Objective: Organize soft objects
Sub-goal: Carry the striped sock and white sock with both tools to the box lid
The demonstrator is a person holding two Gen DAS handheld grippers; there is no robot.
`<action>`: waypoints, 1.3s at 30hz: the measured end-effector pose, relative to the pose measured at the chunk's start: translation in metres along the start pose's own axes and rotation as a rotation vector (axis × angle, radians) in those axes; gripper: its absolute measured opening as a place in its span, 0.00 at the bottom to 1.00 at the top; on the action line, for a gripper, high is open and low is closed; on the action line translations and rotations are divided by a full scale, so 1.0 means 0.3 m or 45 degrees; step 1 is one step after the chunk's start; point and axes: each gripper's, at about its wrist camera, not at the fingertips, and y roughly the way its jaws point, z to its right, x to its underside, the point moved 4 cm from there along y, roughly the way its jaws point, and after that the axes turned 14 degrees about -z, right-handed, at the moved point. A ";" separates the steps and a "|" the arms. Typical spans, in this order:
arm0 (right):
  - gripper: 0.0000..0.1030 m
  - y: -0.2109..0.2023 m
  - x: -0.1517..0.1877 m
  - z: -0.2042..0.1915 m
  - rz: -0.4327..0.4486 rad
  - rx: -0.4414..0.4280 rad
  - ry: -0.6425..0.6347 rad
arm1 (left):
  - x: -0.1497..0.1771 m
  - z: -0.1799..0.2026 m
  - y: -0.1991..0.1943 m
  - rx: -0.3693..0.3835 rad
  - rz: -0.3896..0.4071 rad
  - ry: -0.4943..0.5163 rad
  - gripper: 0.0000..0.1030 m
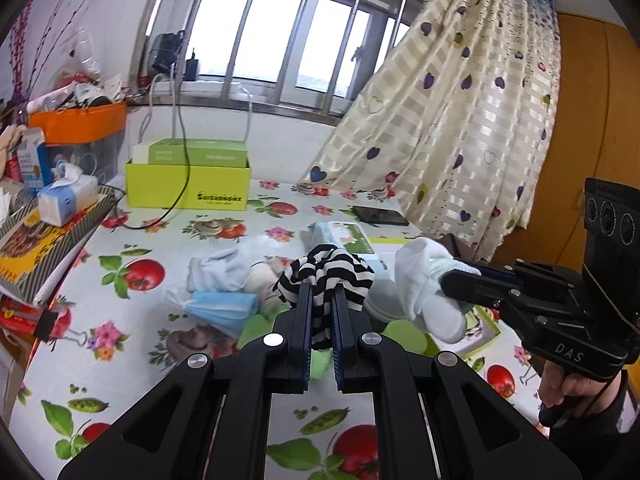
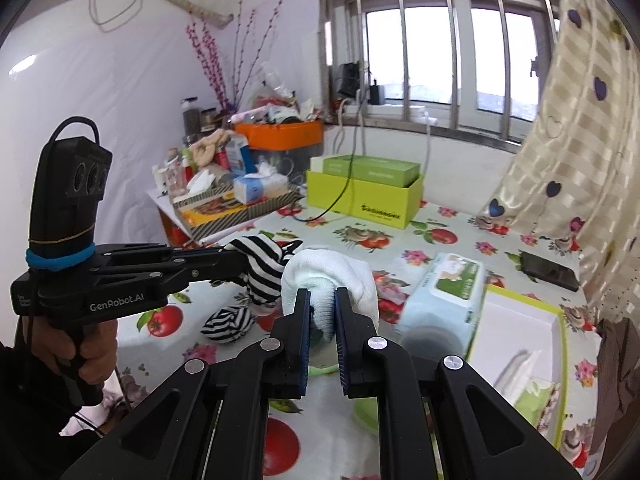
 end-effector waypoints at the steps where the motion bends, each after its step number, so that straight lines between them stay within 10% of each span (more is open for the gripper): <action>1: 0.11 -0.014 0.003 0.018 0.009 0.010 0.012 | -0.008 0.011 0.003 0.006 0.002 0.007 0.08; 26: 0.11 -0.150 0.251 0.432 -0.024 0.267 0.352 | -0.100 0.263 0.114 0.134 -0.038 0.170 0.08; 39: 0.11 -0.008 0.333 0.455 -0.147 0.154 0.379 | -0.116 0.393 0.163 0.175 -0.066 0.253 0.08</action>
